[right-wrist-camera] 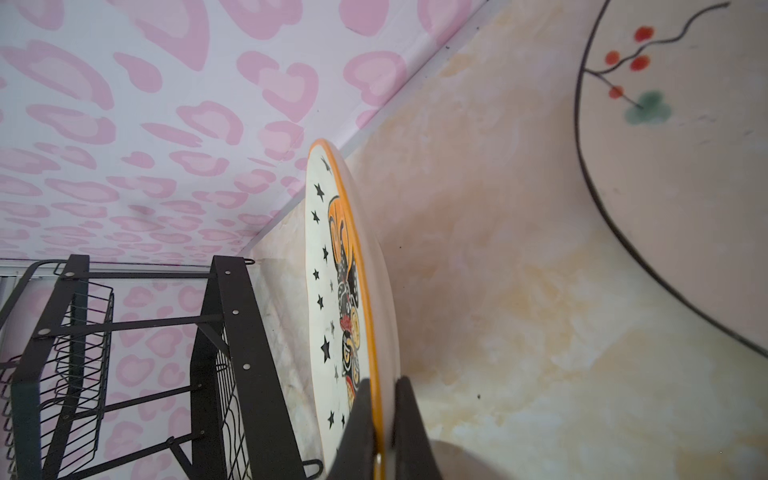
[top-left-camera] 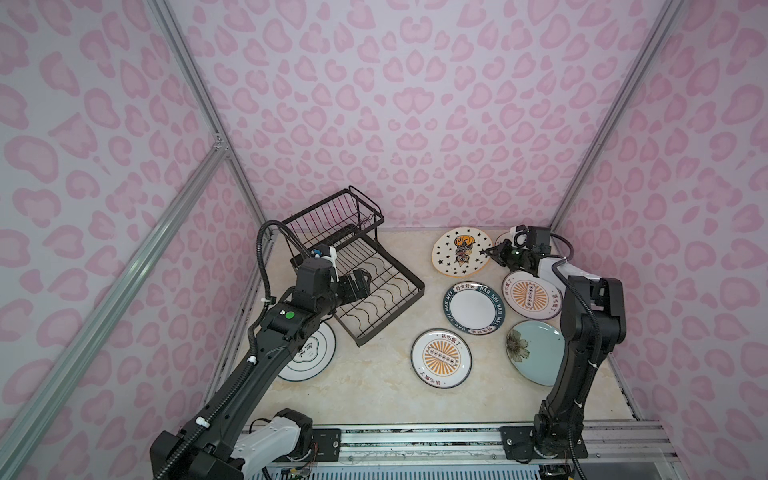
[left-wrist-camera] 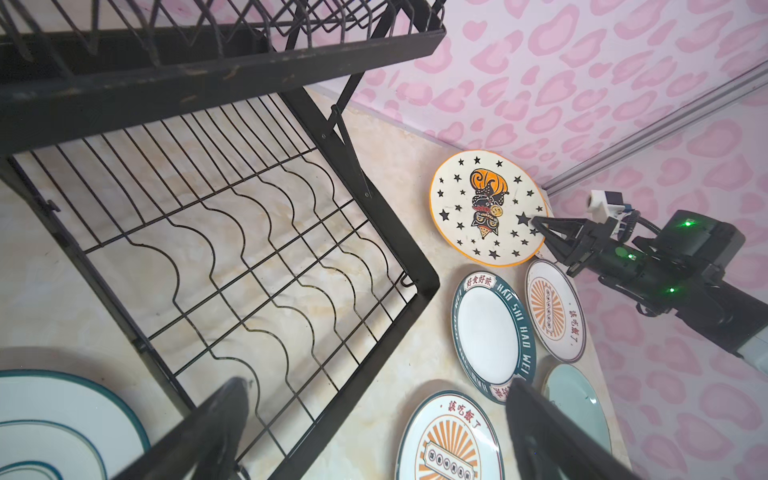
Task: Load the plates into the dish rack
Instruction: 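Close the right gripper on the star-patterned plate's rim and tilt it upright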
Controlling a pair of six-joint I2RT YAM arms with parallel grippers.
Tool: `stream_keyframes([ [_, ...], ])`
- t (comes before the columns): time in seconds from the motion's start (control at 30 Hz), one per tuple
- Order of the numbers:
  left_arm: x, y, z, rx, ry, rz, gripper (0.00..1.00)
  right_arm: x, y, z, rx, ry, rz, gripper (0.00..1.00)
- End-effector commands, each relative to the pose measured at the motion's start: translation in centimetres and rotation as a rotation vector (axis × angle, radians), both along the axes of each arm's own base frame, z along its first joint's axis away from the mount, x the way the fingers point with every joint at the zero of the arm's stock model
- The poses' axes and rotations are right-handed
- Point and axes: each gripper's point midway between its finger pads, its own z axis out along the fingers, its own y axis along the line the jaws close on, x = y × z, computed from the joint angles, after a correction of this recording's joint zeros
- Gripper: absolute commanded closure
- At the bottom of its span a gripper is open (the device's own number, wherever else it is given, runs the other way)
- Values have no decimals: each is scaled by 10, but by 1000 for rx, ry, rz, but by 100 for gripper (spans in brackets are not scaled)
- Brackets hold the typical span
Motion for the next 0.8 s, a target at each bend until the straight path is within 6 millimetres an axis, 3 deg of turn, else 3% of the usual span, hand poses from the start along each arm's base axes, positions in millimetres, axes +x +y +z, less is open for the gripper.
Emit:
stream_keyframes([
  [0.0,6,-4,10,-11,-45,-8,2,4,9,24,53,-99,55,100],
  [0.23,12,-12,-2,-21,-27,-26,2,-2,11,38,101,-129,70,100],
  [0.77,31,-30,-13,-72,-19,-56,1,-38,29,111,207,-270,130,100],
])
